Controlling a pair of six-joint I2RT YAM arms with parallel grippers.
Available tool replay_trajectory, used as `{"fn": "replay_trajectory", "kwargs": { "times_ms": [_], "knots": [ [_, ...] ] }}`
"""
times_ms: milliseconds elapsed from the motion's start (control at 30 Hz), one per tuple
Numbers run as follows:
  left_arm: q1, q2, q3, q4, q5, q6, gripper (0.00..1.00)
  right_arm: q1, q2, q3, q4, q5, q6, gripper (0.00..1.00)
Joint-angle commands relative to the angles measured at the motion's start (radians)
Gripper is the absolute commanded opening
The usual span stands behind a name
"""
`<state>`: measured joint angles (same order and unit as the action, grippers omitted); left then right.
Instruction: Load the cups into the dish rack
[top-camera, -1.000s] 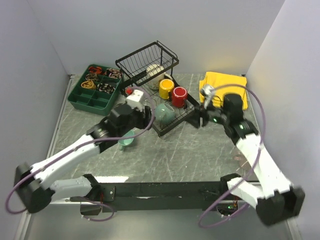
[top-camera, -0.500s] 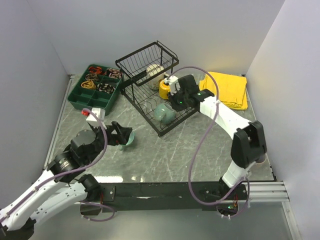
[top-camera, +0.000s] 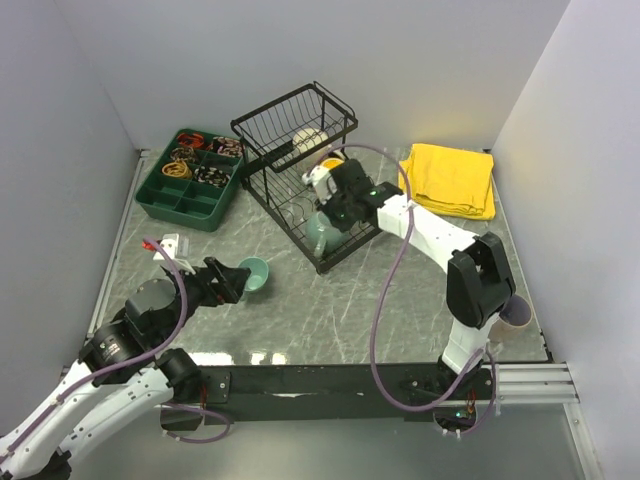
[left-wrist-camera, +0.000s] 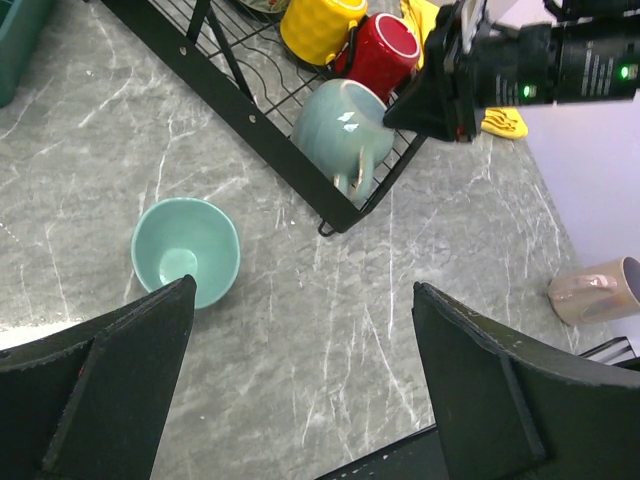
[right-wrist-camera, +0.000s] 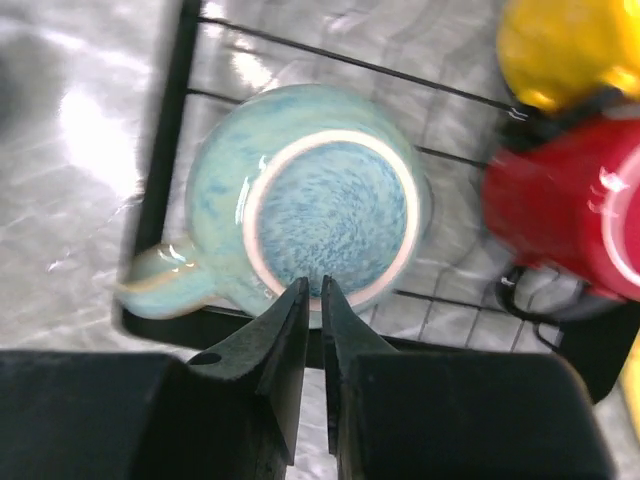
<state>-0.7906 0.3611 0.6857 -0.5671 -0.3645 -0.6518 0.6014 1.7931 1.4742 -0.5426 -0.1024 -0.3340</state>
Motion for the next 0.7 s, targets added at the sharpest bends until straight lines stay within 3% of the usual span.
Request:
{"fn": "replay_trajectory", "kwargs": {
  "times_ms": [0,400,567,600,667],
  "knots": [
    [0.004,-0.01,0.006,-0.016,-0.017,-0.023,0.95,0.095,-0.055,-0.058,-0.011,-0.051,-0.036,0.18],
    [0.004,-0.016,0.008,-0.025,-0.011,-0.025,0.96,0.12,-0.067,-0.026,-0.054,-0.022,-0.036,0.2],
    [0.004,-0.022,0.035,-0.048,-0.031,-0.009,0.97,0.101,-0.144,-0.025,-0.065,-0.046,-0.014,0.37],
    [0.004,-0.025,0.038,-0.048,-0.034,-0.006,0.97,0.098,-0.147,-0.029,-0.065,-0.049,0.01,0.49],
    [0.004,-0.03,0.041,-0.05,-0.037,-0.006,0.98,0.094,-0.158,-0.055,-0.056,-0.043,0.042,0.64]
  ]
}}
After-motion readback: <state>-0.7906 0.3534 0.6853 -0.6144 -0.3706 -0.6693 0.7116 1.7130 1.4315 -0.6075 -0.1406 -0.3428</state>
